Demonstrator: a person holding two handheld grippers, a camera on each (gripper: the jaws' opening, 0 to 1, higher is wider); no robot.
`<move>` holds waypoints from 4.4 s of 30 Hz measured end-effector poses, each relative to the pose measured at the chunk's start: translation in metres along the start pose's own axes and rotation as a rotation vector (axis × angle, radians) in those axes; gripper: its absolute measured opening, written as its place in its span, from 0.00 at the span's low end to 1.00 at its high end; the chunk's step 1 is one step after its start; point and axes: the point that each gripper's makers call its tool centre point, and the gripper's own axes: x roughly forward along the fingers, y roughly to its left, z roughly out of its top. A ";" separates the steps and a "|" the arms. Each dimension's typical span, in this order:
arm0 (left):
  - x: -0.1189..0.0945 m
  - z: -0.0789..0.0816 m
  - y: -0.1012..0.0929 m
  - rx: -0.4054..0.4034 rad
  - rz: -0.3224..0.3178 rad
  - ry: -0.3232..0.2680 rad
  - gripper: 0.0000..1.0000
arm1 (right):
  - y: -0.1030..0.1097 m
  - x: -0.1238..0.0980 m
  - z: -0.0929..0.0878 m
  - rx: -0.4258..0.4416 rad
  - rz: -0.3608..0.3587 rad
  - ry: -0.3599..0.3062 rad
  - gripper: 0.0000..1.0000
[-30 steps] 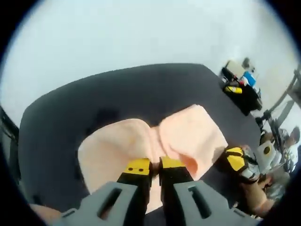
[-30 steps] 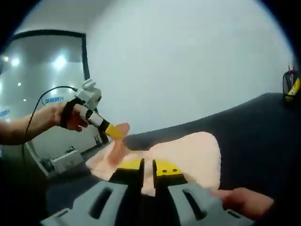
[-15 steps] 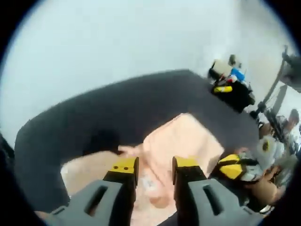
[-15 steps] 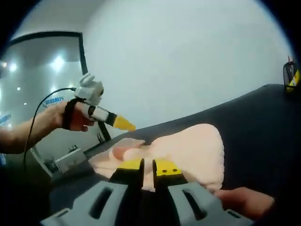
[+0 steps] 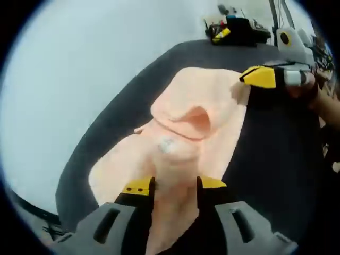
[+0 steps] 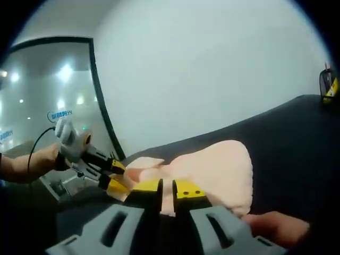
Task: Fold the towel on the table until its edges align and the towel forms a compact rectangular stack.
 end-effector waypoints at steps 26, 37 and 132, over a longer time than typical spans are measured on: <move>-0.028 0.005 -0.015 0.230 -0.072 -0.147 0.42 | 0.002 0.000 -0.001 -0.006 0.027 0.014 0.07; -0.018 0.031 0.015 -0.330 -0.238 -0.278 0.13 | 0.005 -0.003 0.002 -0.026 0.008 -0.003 0.07; -0.078 -0.100 0.122 -0.658 0.175 -0.729 0.21 | 0.190 0.147 -0.034 -0.403 0.232 0.459 0.33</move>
